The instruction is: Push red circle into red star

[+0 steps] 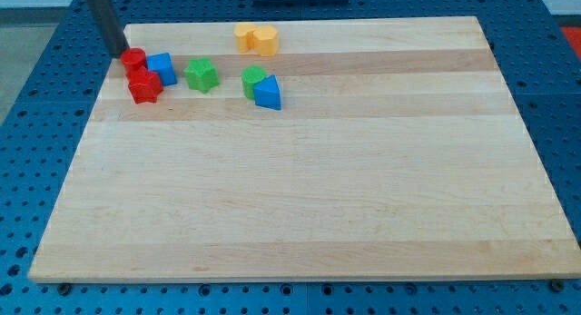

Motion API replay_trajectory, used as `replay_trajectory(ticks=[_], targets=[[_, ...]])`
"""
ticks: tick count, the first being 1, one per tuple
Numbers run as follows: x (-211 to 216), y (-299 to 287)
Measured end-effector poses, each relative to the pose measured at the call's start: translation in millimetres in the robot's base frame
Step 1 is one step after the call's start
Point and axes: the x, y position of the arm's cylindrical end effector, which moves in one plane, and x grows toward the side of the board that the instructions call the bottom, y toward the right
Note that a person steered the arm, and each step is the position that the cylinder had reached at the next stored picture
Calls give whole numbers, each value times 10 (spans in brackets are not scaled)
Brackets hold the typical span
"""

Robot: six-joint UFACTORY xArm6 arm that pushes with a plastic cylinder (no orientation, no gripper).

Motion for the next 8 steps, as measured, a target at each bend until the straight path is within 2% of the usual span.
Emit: replay_trajectory(ticks=[2,3,4,6,8], targets=[[473,268],[903,270],[1019,230],[176,103],[104,644]])
